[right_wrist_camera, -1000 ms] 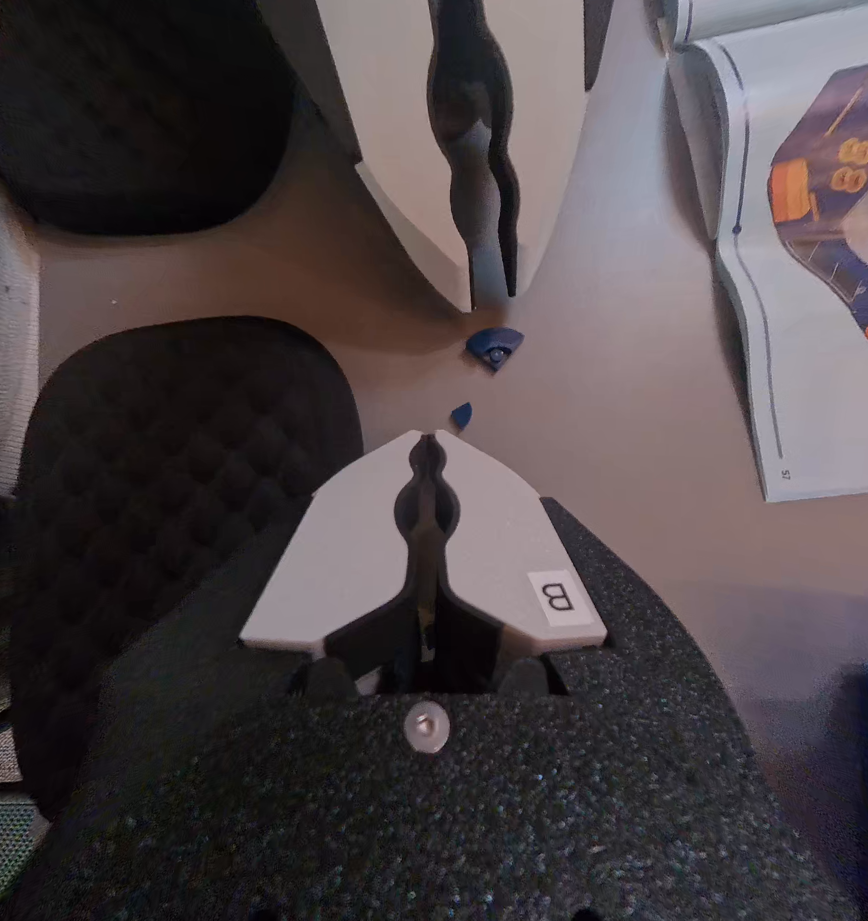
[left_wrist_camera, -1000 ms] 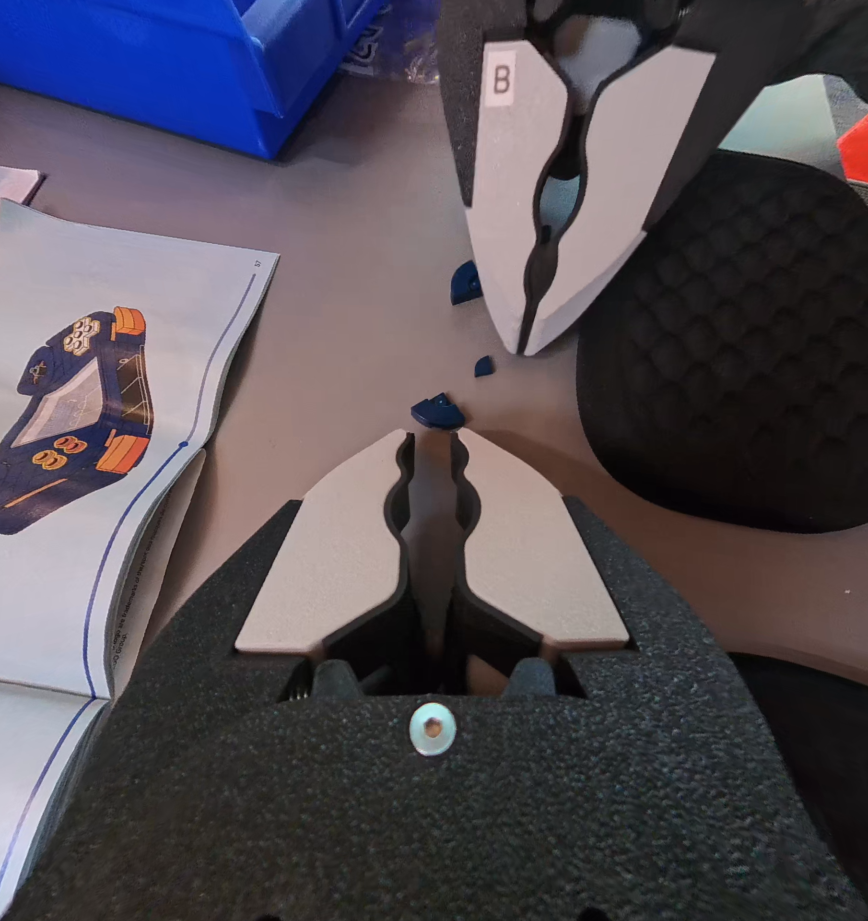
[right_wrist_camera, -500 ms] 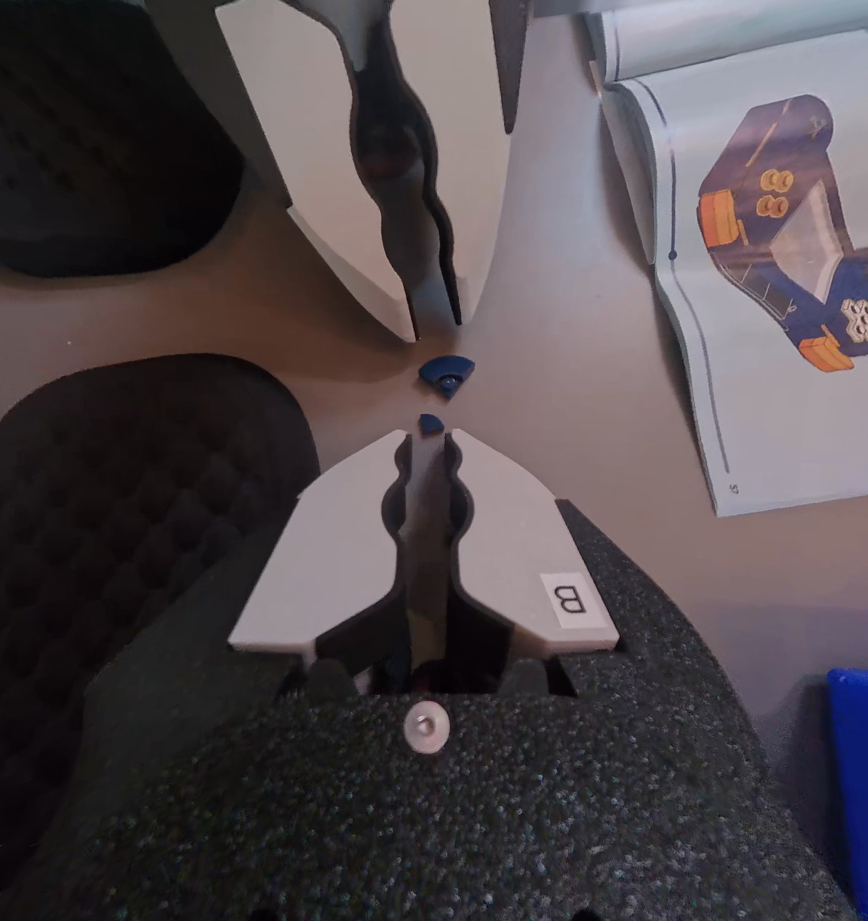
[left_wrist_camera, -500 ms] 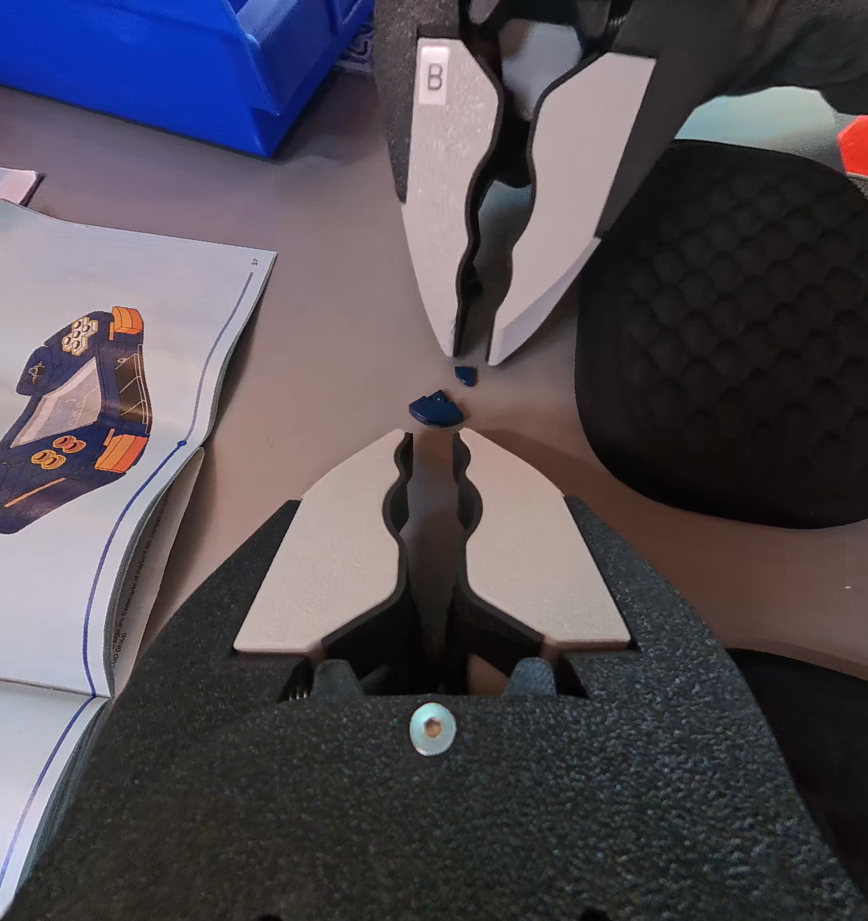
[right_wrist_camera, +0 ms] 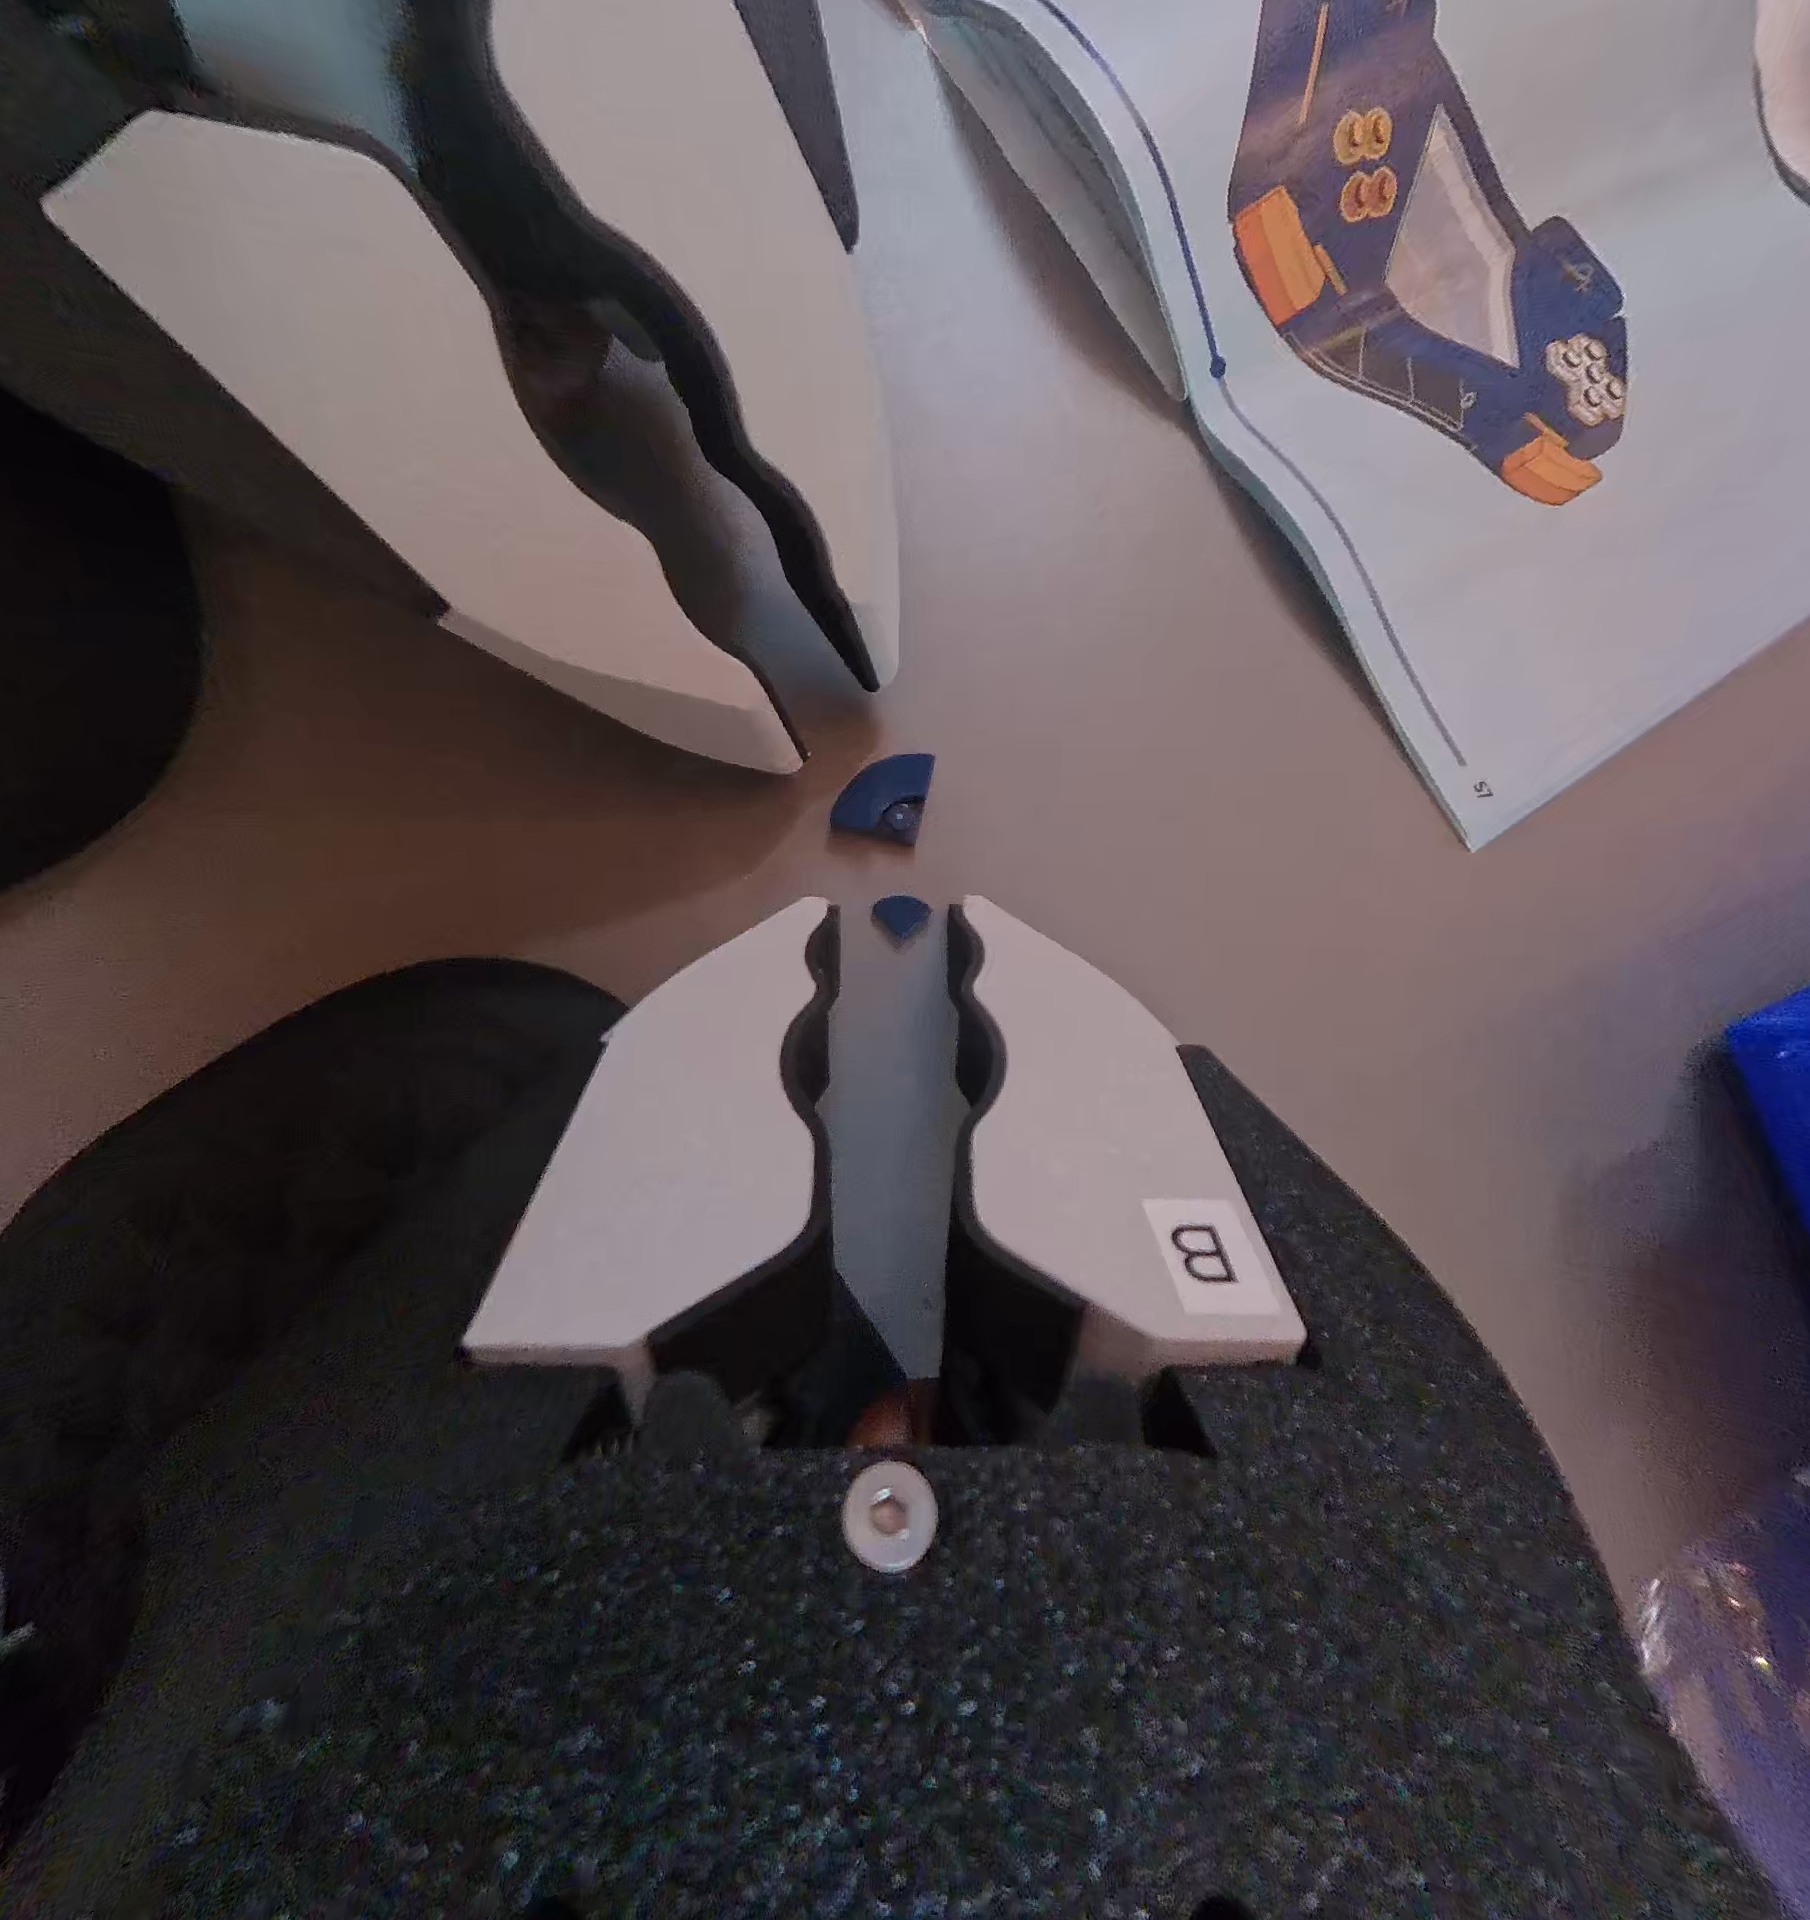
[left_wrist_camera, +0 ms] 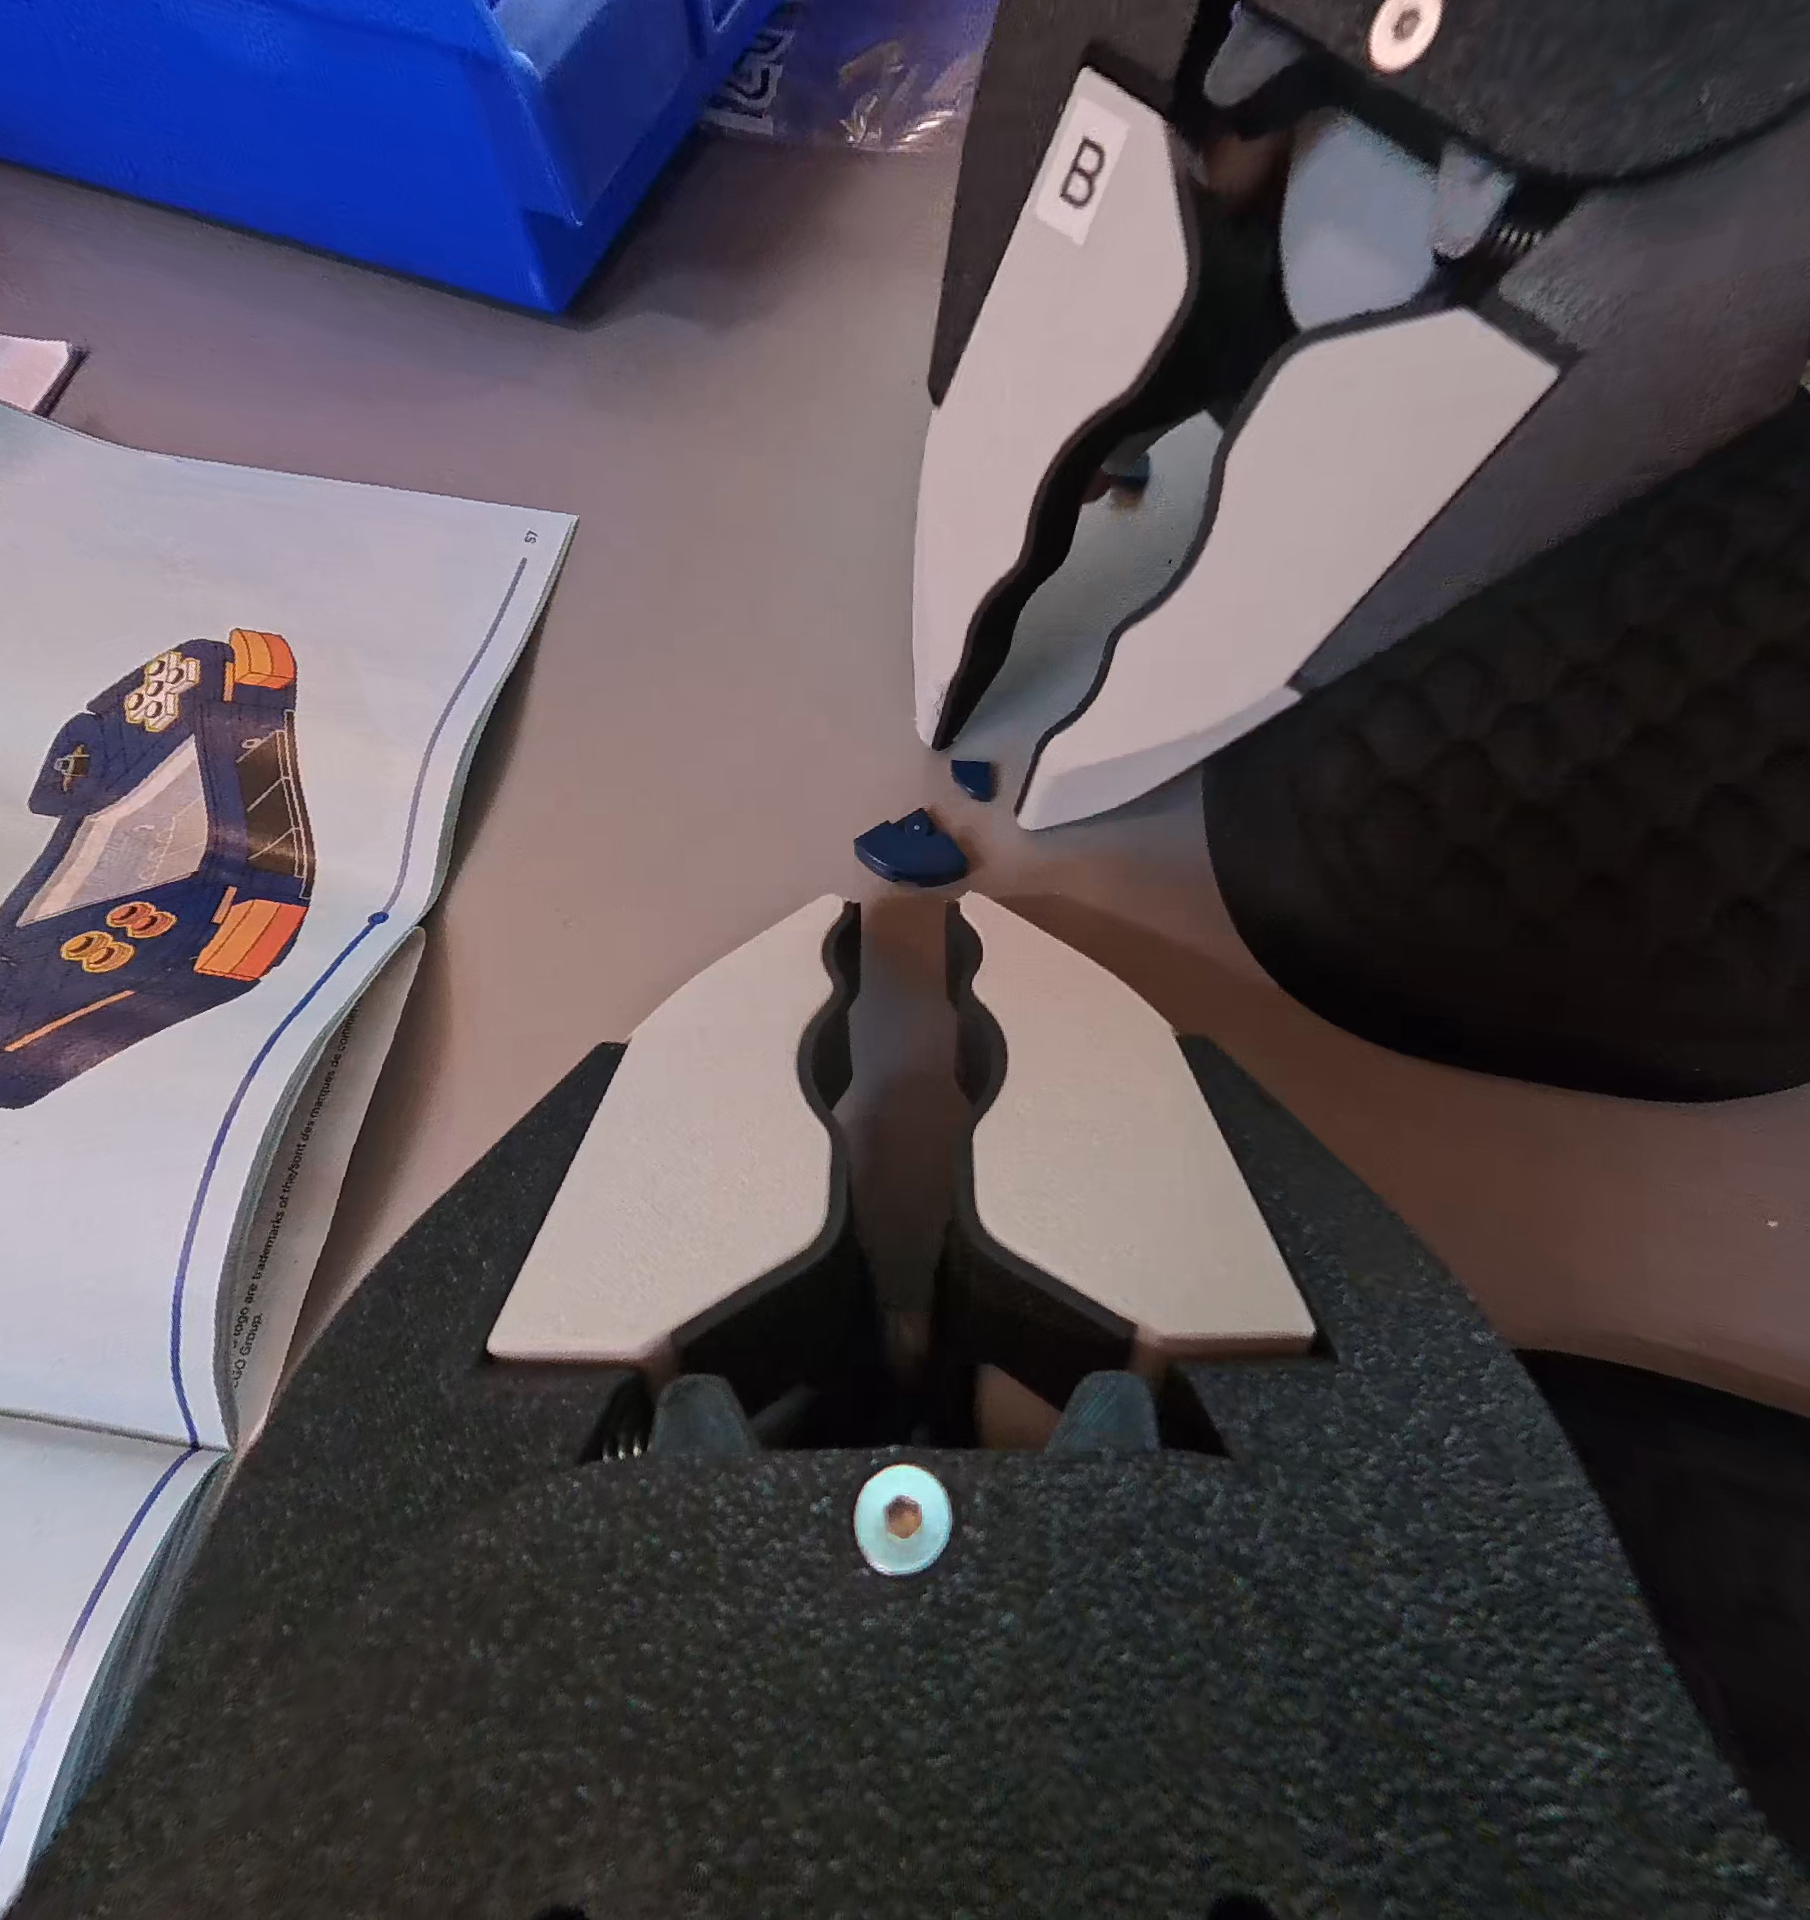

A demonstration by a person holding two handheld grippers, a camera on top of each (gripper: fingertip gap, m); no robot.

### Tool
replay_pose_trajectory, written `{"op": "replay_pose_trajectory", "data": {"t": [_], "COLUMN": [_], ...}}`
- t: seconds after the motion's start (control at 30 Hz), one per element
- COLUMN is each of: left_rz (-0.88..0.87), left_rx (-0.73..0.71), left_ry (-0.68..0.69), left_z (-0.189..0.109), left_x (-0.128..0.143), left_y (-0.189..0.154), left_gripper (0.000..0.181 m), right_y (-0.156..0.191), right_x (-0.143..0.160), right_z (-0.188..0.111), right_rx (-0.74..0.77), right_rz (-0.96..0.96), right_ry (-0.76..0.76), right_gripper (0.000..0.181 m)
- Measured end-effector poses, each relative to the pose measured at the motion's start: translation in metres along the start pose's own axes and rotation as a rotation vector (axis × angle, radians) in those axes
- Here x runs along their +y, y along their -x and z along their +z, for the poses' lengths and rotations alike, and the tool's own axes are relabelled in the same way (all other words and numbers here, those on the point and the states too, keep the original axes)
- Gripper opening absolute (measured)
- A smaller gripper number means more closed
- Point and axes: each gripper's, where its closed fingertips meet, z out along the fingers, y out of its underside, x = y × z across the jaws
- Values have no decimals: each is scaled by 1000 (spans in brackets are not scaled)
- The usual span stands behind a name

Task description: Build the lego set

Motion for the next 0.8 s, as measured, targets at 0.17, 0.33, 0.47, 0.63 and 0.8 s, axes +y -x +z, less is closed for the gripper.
{"op": "replay_pose_trajectory", "data": {"t": [0.17, 0.33, 0.47, 0.63, 0.8], "left_rz": [4, 11, 9, 5, -7], "left_rx": [-1, 1, 7, 18, 19], "left_ry": [2, 8, 18, 46, 45], "left_z": [0, 1, 2, 4, 4], "left_x": [0, 1, 2, 5, 5], "left_y": [0, -1, -2, -3, -2], "left_gripper": [15, 15, 15, 15, 13], "right_y": [2, 2, -1, -1, 1], "right_x": [-2, -2, -5, -20, -20], "right_z": [2, 1, 0, -1, 2], "right_rx": [13, -50, -157, -276, -296], "right_rz": [-19, -97, -181, -203, -215], "right_ry": [1, -35, -107, -203, -206], "right_gripper": [9, 8, 8, 8, 8]}}
